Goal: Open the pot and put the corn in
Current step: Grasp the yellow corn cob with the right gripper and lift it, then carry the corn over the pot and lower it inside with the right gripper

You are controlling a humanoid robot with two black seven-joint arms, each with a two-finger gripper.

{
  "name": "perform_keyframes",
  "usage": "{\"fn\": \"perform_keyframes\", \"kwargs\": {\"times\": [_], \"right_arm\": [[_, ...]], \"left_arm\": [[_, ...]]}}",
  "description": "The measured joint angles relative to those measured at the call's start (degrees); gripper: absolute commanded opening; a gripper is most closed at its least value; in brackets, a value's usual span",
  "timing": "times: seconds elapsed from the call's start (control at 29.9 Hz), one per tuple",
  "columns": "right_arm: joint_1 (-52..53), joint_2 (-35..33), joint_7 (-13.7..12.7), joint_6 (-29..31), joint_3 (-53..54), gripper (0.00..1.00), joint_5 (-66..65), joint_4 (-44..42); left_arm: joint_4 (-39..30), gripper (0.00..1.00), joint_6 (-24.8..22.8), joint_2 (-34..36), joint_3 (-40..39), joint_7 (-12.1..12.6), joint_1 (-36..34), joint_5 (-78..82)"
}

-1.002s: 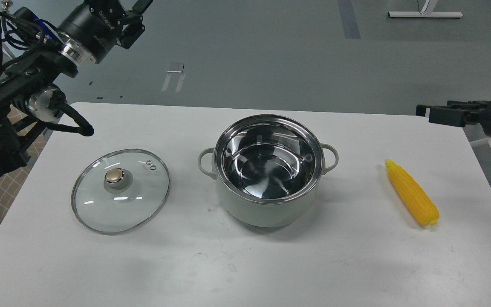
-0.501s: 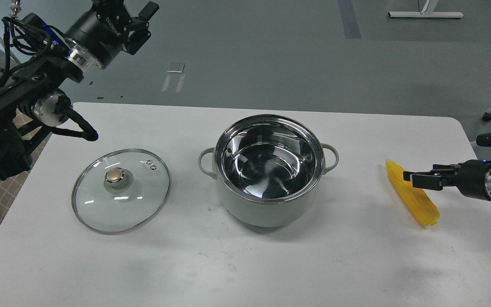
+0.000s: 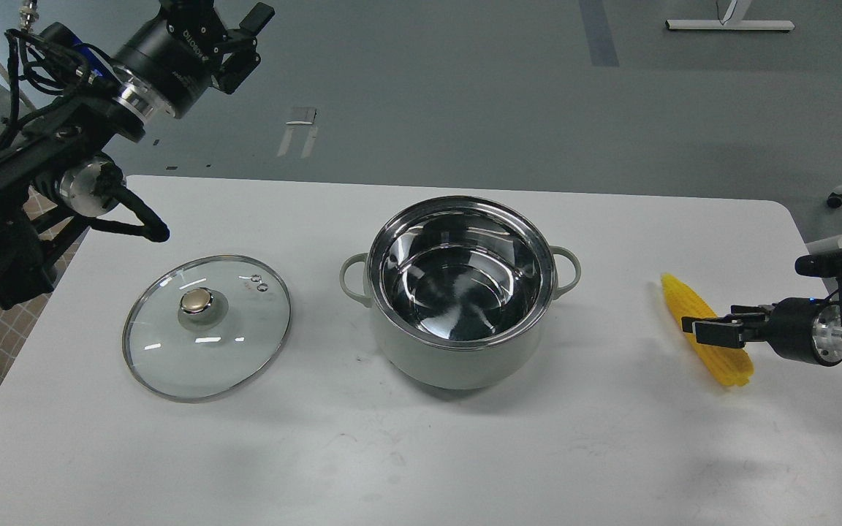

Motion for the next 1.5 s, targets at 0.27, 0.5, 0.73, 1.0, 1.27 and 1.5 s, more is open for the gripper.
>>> {"fn": "perform_keyframes", "kwargs": {"times": [0.27, 0.5, 0.73, 1.0, 1.27, 1.5], "right_arm": [[-0.49, 1.32, 0.0, -1.61, -0.02, 0.21, -1.7, -0.92], [-0.23, 1.03, 0.0, -2.01, 0.02, 0.04, -1.82, -0.34], [1.17, -0.9, 0.0, -2.02, 0.3, 0.04, -1.68, 2.02], [13.28, -6.89, 0.0, -1.66, 0.51, 0.06, -1.02, 9.59], [29.31, -6.19, 0.0, 1.77, -0.45, 0.06, -0.36, 14.84], [40.62, 4.96, 0.0, 3.15, -9.7, 0.07, 4.43, 15.23]], "left_arm": [[0.0, 0.93, 0.02, -0.02, 0.0, 0.0, 0.1, 0.0], [0.0, 0.93, 0.06, -0.01, -0.06, 0.0, 0.19, 0.0], [0.0, 0.93, 0.0, -0.02, -0.09, 0.0, 0.17, 0.0], [0.01, 0.93, 0.0, -0.71, -0.12, 0.0, 0.04, 0.0], [0.01, 0.93, 0.05, -1.47, -0.17, 0.0, 0.01, 0.0], [0.01, 0.93, 0.0, -1.53, -0.19, 0.0, -0.13, 0.0]]}}
